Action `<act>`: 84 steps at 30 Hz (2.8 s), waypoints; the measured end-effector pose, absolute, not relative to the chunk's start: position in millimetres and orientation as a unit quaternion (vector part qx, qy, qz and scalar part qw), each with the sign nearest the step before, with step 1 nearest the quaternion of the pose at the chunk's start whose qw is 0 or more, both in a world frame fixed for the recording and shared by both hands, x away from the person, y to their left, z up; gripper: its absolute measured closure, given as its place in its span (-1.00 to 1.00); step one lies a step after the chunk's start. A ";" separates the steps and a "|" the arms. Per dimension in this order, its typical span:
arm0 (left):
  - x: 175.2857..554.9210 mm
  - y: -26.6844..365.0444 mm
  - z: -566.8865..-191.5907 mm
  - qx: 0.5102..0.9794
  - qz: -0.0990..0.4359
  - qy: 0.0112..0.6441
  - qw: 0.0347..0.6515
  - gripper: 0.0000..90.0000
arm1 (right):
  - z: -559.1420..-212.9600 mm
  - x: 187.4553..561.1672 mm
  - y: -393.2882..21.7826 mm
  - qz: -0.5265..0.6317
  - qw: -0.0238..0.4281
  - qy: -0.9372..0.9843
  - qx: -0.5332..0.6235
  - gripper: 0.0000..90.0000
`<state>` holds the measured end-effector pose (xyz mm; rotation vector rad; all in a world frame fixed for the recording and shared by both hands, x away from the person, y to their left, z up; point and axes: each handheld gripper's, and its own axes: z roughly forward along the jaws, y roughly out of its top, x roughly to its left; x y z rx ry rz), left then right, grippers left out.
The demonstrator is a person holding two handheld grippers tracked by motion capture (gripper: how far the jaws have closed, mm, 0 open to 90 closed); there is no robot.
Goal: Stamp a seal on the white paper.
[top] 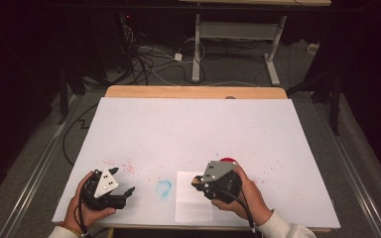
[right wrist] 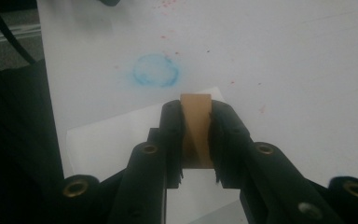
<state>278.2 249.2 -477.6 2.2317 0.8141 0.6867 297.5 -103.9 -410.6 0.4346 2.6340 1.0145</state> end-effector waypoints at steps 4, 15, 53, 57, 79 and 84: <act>278.2 249.2 -477.7 0.853 0.262 0.311 0.327 -0.62 | -418.9 296.8 -97.8 0.340 0.135 0.920 0.143 0.69; 278.6 248.9 -478.7 0.856 0.262 0.310 0.318 -0.62 | -439.6 298.8 -87.6 0.311 0.120 0.932 0.142 0.69; 278.3 247.5 -479.1 0.859 0.261 0.308 0.315 -0.61 | -463.0 309.9 -83.4 0.273 0.113 0.942 0.157 0.70; 278.2 248.1 -479.1 0.859 0.261 0.309 0.315 -0.61 | -463.3 312.2 -85.6 0.278 0.102 0.941 0.165 0.70; 278.7 246.6 -480.0 0.860 0.259 0.309 0.314 -0.61 | -464.2 311.3 -85.0 0.280 0.104 0.940 0.162 0.70; 278.9 246.4 -480.5 0.861 0.258 0.309 0.313 -0.61 | -464.4 311.0 -84.8 0.280 0.106 0.941 0.161 0.70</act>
